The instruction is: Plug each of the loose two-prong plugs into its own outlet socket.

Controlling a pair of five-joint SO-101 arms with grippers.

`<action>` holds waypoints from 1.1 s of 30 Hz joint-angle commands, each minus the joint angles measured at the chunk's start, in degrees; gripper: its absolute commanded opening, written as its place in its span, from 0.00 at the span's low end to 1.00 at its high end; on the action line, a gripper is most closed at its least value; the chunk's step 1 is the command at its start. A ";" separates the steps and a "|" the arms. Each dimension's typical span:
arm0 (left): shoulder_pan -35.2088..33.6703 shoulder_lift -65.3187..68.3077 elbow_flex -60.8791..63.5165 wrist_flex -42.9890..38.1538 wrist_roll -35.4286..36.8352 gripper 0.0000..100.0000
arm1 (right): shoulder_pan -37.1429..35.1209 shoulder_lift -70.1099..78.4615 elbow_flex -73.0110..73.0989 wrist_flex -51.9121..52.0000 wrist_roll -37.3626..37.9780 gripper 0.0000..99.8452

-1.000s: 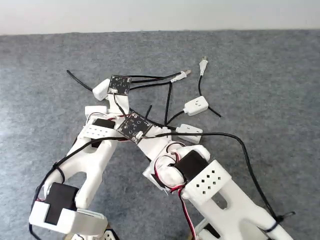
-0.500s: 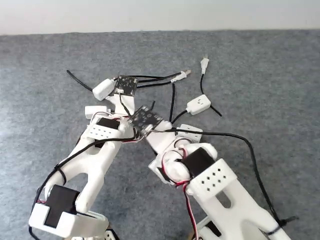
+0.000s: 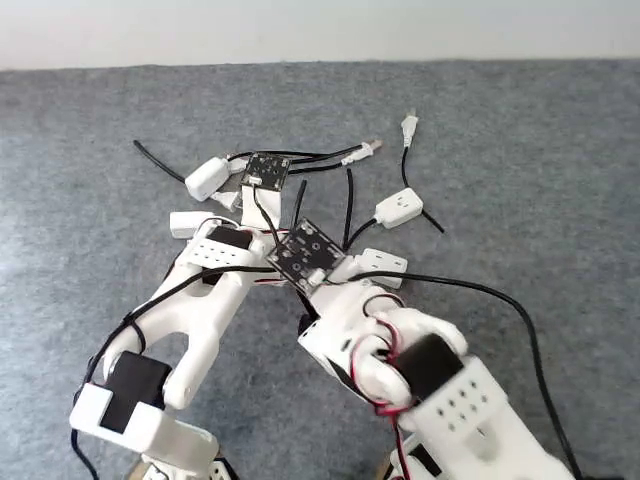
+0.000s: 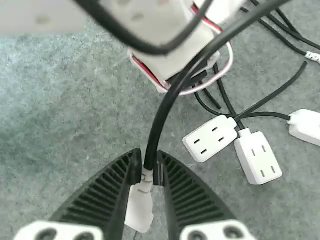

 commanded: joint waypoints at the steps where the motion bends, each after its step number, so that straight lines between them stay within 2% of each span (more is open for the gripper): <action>1: 1.05 -0.18 -2.68 0.18 0.35 0.09 | -0.31 5.67 -0.88 -3.12 0.79 0.01; 11: 3.25 -6.15 -0.84 2.20 0.26 0.10 | 1.45 14.11 -0.97 -8.66 3.08 0.01; 19: 2.90 -12.22 2.24 1.32 0.26 0.10 | 1.89 15.08 -0.97 -8.75 3.87 0.01; 33: 2.73 -12.84 2.68 1.41 0.26 0.10 | 3.12 14.90 -0.70 -8.92 3.43 0.01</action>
